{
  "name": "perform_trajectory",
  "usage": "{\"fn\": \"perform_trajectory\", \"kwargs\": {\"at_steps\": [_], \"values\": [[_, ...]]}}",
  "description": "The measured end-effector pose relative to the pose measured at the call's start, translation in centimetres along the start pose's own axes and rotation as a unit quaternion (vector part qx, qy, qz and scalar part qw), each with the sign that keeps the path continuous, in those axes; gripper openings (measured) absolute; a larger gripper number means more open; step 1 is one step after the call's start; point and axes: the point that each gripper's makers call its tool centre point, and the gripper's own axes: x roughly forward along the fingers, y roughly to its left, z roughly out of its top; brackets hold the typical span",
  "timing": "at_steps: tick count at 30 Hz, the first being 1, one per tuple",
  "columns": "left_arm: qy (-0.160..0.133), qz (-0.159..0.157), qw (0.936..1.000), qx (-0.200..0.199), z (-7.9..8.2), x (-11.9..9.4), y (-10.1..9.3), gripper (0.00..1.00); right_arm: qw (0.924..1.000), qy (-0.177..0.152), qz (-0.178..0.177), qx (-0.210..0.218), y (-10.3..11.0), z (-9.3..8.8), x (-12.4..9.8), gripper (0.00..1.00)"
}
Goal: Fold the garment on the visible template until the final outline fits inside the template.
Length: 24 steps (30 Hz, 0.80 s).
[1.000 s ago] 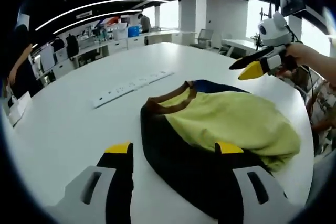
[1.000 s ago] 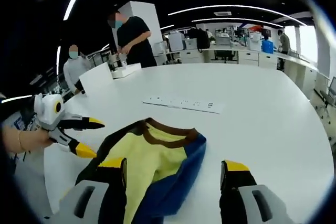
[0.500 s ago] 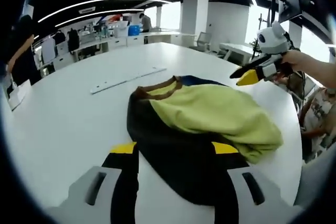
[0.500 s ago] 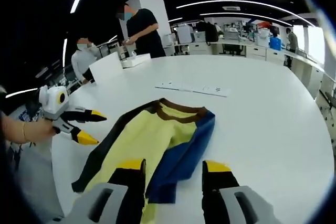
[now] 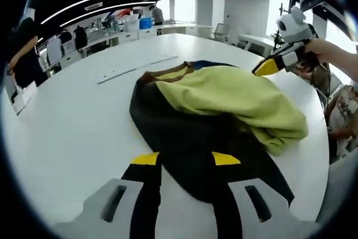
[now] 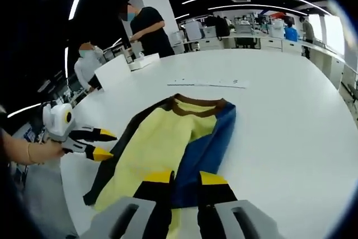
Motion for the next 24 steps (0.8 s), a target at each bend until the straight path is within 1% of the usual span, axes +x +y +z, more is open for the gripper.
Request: {"fn": "perform_trajectory", "kwargs": {"at_steps": [3, 5, 7, 8, 10, 13, 14, 16, 17, 18, 22, 24], "values": [[0.005, 0.000, 1.0000, -0.007, -0.3, 0.4, -0.2, 0.28, 1.0000, 0.006, -0.001, 0.008, -0.1, -0.4, 0.3, 0.05], [0.005, 0.001, 1.0000, 0.002, -0.4, 0.5, -0.4, 0.24, 0.9999, 0.009, 0.000, 0.011, -0.1, -0.6, 0.4, 0.00], [-0.001, -0.002, 0.9999, 0.017, -0.4, 0.7, -0.5, 0.20, 0.9999, 0.009, 0.003, 0.014, 0.0, -0.7, 0.6, 0.00], [-0.006, 0.002, 0.9998, 0.021, -0.3, 0.8, -0.3, 0.18, 0.9998, 0.008, 0.005, 0.017, 0.1, -0.7, 0.6, 0.00], [-0.006, 0.001, 0.9997, 0.023, -0.3, 0.8, -0.2, 0.17, 0.9996, 0.007, 0.008, 0.028, 0.1, -0.7, 0.7, 0.00], [-0.005, 0.012, 0.9997, 0.020, -0.3, 0.8, 0.1, 0.15, 0.9994, 0.008, 0.005, 0.033, -0.1, -0.8, 0.6, 0.00], [-0.002, 0.015, 0.9997, 0.018, -0.3, 0.8, 0.2, 0.16, 0.9994, 0.009, 0.000, 0.033, -0.2, -0.8, 0.5, 0.03], [-0.003, 0.018, 0.9995, 0.025, -0.2, 0.8, 0.3, 0.17, 0.9996, 0.006, -0.006, 0.028, -0.5, -0.7, 0.5, 0.07], [-0.004, 0.018, 0.9996, 0.022, -0.1, 0.8, 0.3, 0.17, 0.9995, 0.007, -0.004, 0.029, -0.5, -0.7, 0.6, 0.07], [-0.002, 0.020, 0.9997, 0.011, -0.2, 0.9, 0.4, 0.18, 0.9994, 0.008, 0.000, 0.034, -0.3, -0.8, 0.6, 0.06], [0.000, 0.029, 0.9996, -0.001, -0.1, 0.9, 0.6, 0.16, 0.9994, 0.009, 0.004, 0.033, -0.1, -0.8, 0.8, 0.06], [0.007, 0.039, 0.9985, -0.039, -0.1, 0.9, 0.7, 0.16, 0.9990, 0.013, 0.010, 0.042, 0.1, -1.0, 0.9, 0.05]]}}
